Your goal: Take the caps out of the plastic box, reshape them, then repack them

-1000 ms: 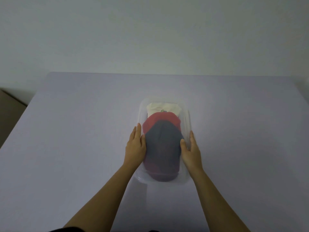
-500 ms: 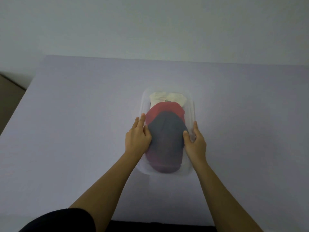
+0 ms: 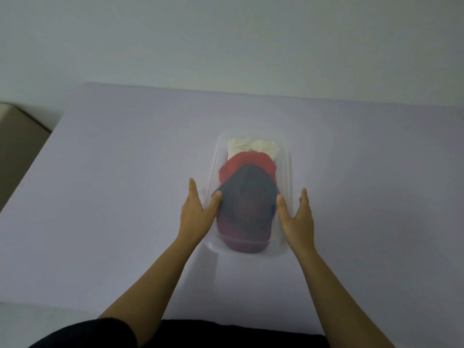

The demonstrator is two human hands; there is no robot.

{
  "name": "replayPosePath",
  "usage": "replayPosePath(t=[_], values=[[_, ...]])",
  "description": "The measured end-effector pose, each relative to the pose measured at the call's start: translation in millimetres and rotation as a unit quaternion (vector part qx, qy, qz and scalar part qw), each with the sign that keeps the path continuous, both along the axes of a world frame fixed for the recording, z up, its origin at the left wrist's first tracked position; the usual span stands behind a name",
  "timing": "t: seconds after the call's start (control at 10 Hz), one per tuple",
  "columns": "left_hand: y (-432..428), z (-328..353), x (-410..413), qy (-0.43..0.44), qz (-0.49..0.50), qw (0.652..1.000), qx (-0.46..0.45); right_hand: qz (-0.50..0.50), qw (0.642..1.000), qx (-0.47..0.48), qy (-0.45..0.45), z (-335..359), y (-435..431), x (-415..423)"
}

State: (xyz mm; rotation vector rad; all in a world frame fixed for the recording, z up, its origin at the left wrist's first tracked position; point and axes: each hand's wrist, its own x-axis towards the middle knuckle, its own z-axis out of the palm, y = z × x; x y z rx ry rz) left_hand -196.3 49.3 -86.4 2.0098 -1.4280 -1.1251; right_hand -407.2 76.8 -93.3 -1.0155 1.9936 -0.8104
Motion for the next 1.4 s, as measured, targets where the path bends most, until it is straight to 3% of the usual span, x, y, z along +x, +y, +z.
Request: replayPosePath(t=[0.2, 0.5, 0.7, 1.0, 1.2, 1.4], values=[[34, 6, -22, 0.035, 0.063, 0.997, 0.022, 0.058, 0.996, 0.045, -0.058, -7, 35, -3], [-87, 24, -90, 0.049, 0.026, 0.997, -0.049, 0.024, 0.999, -0.016, -0.038, 12, -75, -70], [-147, 9, -121, 0.053, 0.04, 0.998, -0.023, 0.053, 0.998, -0.008, -0.029, 4, -149, -103], [-184, -11, -133, 0.011, 0.05, 0.998, -0.039, 0.058, 0.998, -0.015, -0.017, -9, -186, -117], [-185, -6, -134, 0.003, 0.023, 1.0, -0.019, 0.096, 0.995, 0.006, 0.018, -6, -187, -113], [-179, 22, -124, -0.061, -0.033, 0.996, -0.059, 0.068, 0.99, -0.002, 0.121, 18, -171, -101]])
